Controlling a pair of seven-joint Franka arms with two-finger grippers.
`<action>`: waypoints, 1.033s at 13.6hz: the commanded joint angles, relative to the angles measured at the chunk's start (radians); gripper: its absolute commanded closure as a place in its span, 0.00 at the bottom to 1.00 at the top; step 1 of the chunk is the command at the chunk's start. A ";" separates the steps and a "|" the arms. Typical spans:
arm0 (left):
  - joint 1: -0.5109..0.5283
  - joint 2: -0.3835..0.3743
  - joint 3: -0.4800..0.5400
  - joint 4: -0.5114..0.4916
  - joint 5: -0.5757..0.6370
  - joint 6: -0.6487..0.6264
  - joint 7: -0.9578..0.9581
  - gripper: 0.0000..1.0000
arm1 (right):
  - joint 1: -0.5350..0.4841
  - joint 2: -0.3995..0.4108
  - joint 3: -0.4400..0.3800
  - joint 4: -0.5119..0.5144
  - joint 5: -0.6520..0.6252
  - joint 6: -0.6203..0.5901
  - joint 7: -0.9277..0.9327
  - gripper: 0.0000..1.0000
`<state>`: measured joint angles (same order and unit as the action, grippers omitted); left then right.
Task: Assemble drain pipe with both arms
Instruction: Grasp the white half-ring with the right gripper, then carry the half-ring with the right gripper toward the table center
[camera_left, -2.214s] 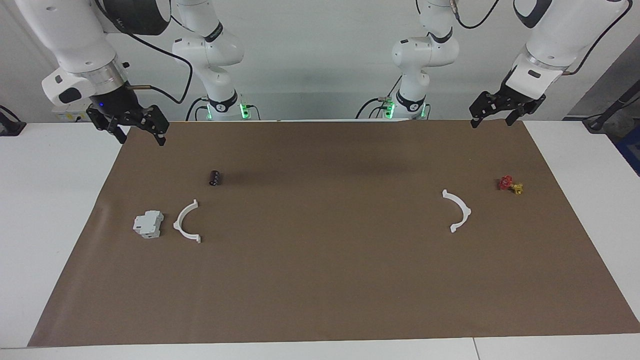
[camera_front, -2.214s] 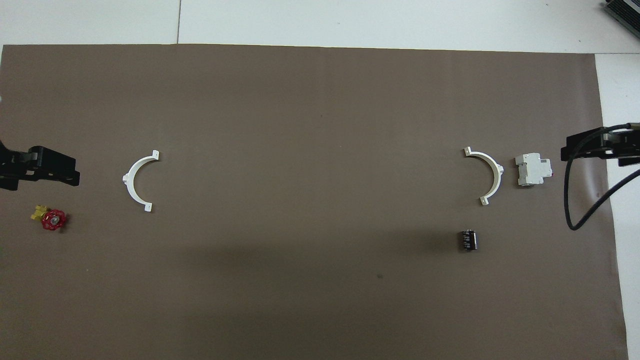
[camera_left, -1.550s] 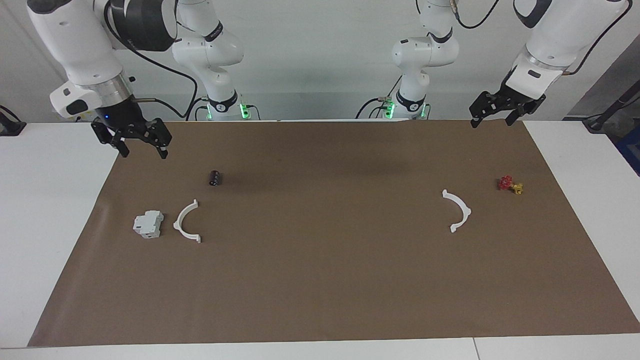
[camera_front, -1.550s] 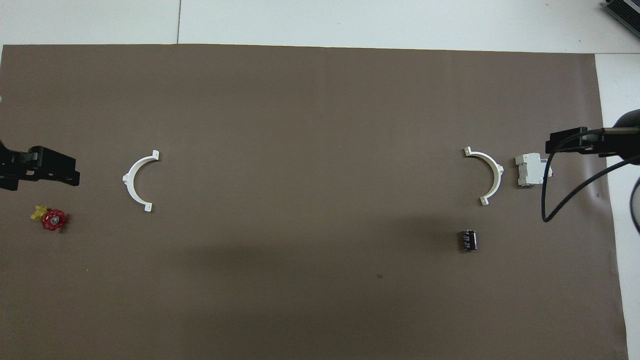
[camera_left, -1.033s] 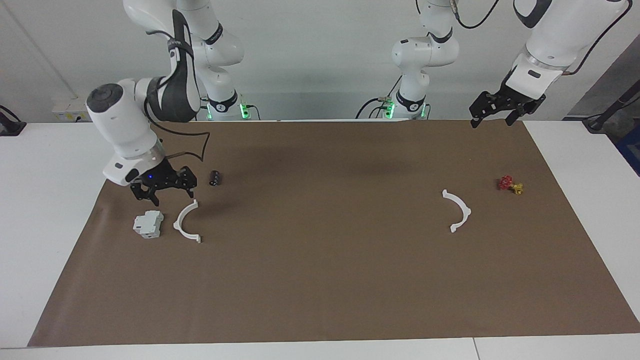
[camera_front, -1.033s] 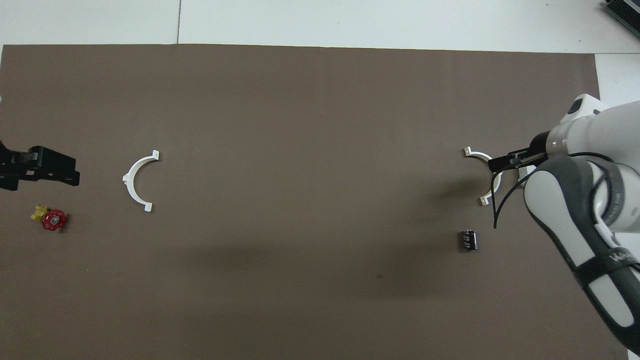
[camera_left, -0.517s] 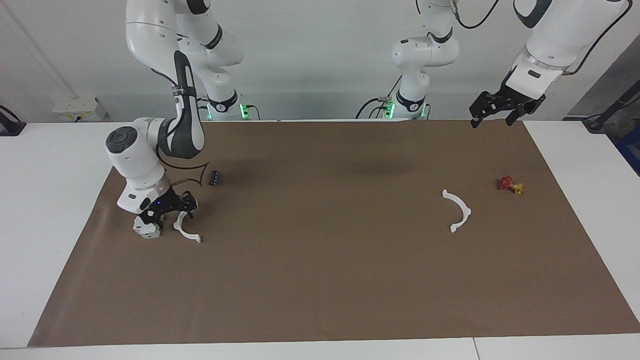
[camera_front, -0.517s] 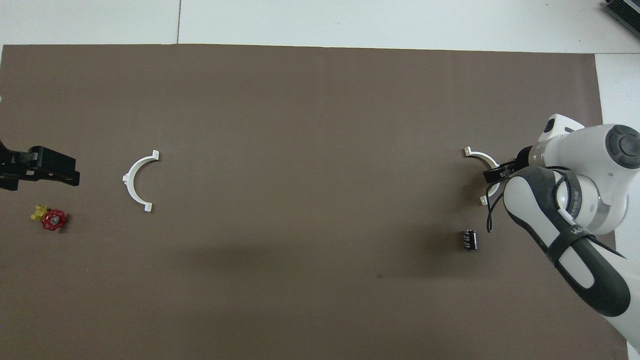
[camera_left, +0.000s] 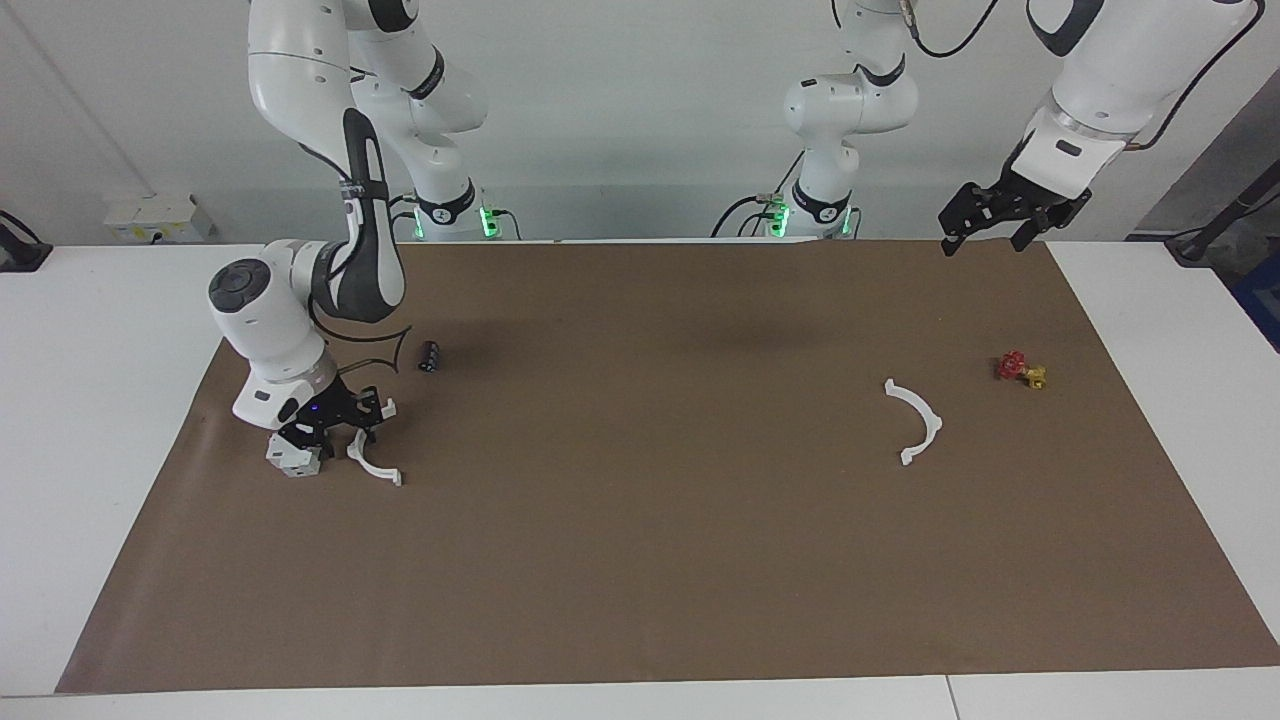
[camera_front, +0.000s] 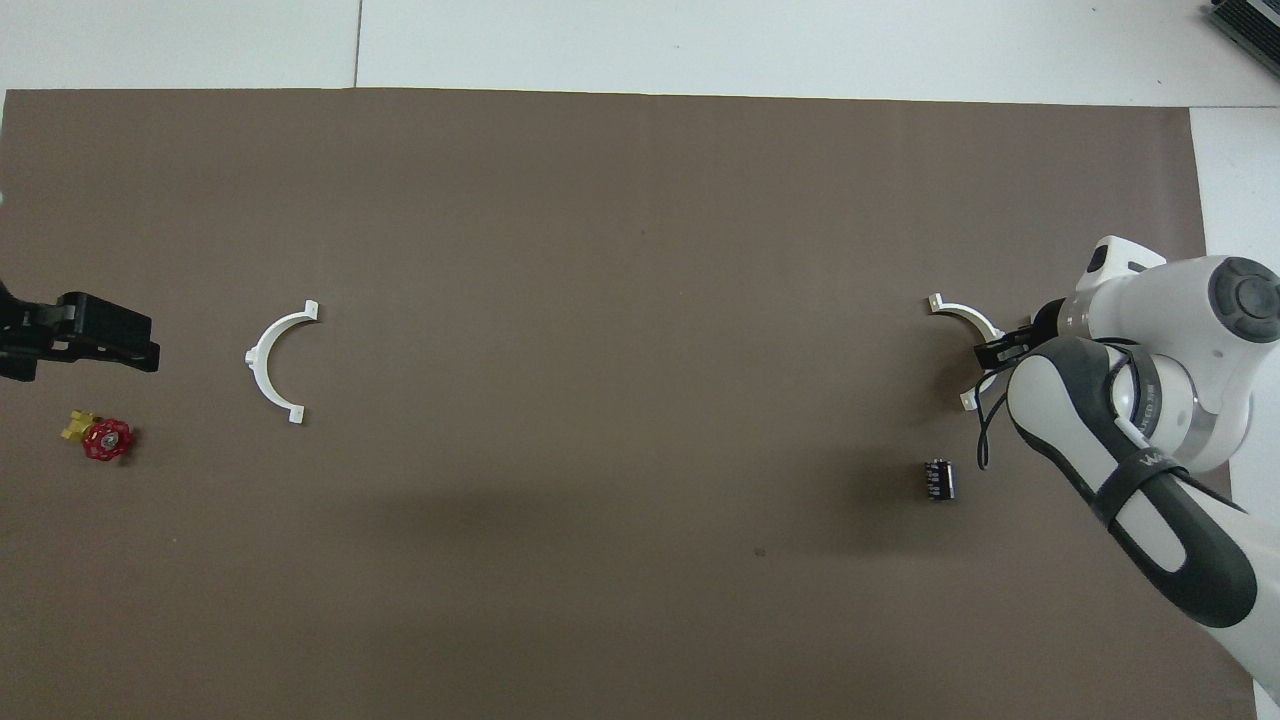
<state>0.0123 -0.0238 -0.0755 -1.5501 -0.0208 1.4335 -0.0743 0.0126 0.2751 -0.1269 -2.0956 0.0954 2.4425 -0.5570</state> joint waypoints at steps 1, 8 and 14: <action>0.006 -0.030 0.000 -0.033 -0.013 0.005 -0.007 0.00 | 0.004 0.012 0.004 -0.011 0.021 0.038 -0.014 0.35; 0.006 -0.030 0.000 -0.033 -0.014 0.005 -0.009 0.00 | 0.007 0.026 0.004 0.017 0.021 0.024 0.020 1.00; 0.006 -0.030 0.000 -0.033 -0.013 0.005 -0.007 0.00 | 0.151 0.006 0.004 0.227 0.004 -0.268 0.401 1.00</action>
<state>0.0123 -0.0238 -0.0755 -1.5501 -0.0208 1.4335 -0.0745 0.0990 0.2813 -0.1244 -1.9388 0.0982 2.2560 -0.2903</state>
